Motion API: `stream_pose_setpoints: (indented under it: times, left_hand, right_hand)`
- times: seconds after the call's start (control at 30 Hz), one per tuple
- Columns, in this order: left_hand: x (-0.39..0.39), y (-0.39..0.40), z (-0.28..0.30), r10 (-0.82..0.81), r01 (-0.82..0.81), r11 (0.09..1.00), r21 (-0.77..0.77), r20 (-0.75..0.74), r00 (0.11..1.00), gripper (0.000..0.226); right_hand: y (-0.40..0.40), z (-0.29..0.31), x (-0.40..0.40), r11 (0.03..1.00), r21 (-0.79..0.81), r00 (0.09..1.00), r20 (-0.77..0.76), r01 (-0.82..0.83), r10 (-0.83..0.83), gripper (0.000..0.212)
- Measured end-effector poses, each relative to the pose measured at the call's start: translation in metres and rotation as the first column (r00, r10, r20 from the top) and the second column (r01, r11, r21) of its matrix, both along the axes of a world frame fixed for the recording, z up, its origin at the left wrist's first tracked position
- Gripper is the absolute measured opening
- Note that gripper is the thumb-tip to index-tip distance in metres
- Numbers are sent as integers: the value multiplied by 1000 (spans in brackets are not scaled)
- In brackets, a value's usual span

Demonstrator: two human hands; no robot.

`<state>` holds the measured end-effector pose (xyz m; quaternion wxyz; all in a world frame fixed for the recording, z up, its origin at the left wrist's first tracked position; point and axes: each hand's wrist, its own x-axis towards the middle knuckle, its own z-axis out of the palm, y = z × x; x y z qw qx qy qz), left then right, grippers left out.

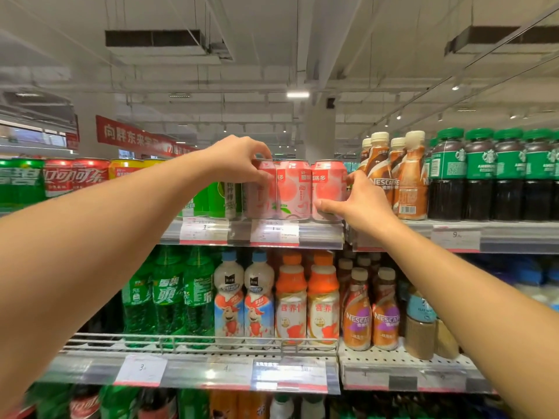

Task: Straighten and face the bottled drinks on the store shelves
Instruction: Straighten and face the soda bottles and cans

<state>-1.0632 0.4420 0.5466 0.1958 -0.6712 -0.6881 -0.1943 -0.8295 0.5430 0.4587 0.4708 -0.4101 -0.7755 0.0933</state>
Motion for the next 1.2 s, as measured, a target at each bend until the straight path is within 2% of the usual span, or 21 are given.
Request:
stream_pose_setpoints:
  times: [0.17, 0.37, 0.47, 0.6, 0.7, 0.8, 1.0, 1.2]
  left_hand:
    - [2, 4, -7, 106, -99, 994, 47, -166, 980, 48]
    - [3, 9, -14, 140, -129, 989, 69, -190, 972, 50]
    - [6, 0, -23, 121, -97, 985, 145, -165, 979, 59]
    - [14, -27, -46, 49, -2, 959, 283, -160, 986, 55]
    - [21, -56, -73, -32, 80, 934, 348, -144, 989, 45]
    - [28, -83, -103, -81, 101, 938, 331, -73, 994, 39]
    - [25, -123, -159, -85, 64, 969, 239, 78, 993, 34]
    - [14, -158, -206, -25, 1, 989, 145, 164, 986, 34]
  right_hand:
    - [-7, -2, -2, 999, 16, 999, 19, 47, -47, 78]
    - [-13, -6, 3, 999, 1, 995, 88, 48, -48, 71]
    - [-21, -10, 8, 991, 80, 988, 105, 107, -115, 72]
    - [-38, -20, 18, 959, 248, 983, 86, 137, -163, 67]
    - [-54, -32, 28, 950, 309, 992, 108, 35, -72, 50]
    - [-70, -47, 32, 960, 267, 987, 152, -89, 49, 39]
    - [-99, -82, 21, 944, 142, 943, 196, -297, 268, 32]
    - [-116, -124, 5, 908, 34, 892, 205, -417, 402, 32]
